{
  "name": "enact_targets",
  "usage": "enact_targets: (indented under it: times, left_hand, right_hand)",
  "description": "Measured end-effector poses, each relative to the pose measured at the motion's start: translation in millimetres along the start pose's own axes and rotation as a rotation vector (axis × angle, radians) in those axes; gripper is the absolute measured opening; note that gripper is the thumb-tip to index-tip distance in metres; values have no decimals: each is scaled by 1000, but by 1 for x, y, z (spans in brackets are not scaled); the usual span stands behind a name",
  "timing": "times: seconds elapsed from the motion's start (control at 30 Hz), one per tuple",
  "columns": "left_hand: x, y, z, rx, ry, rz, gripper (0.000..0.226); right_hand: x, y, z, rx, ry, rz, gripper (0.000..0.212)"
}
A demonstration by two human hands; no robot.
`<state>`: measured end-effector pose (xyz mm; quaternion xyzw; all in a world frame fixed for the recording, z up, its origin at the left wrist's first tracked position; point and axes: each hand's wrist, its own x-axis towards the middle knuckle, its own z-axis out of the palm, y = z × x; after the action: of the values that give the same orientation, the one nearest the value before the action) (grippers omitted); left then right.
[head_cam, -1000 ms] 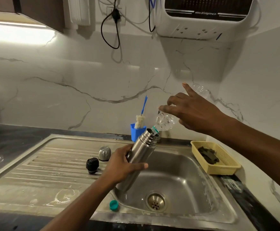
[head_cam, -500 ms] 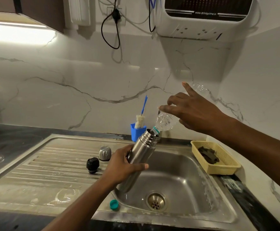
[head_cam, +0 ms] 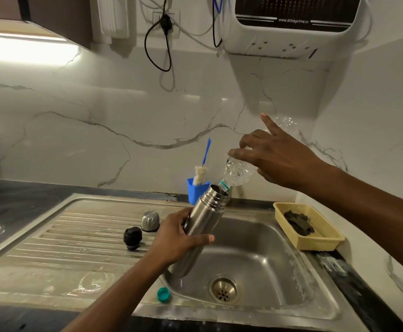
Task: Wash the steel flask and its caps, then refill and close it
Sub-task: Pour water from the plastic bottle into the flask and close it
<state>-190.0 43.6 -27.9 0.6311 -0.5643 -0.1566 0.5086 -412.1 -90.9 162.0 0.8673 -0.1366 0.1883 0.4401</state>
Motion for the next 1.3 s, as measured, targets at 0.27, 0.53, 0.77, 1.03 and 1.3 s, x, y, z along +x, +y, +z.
enact_targets:
  times: [0.27,0.53,0.77,1.03,1.3]
  left_hand:
    - [0,1,0,-15,-18,2,72]
    - [-2,4,1,-36,-10,-5,81]
    - [-3,7,1,-9,-4,-12,64]
    - [-3,8,1,-22,-3,-12,83]
    - [0,9,2,-15,-18,-20,65]
  right_hand:
    - [-1,1,-2,1,-9,4,75]
    - [0,2,-6,-17,3,-1,74]
    - [0,1,-5,-17,2,-12,74]
    - [3,5,-8,-38,19,-26,78]
    - [3,7,-10,-36,17,-27,75]
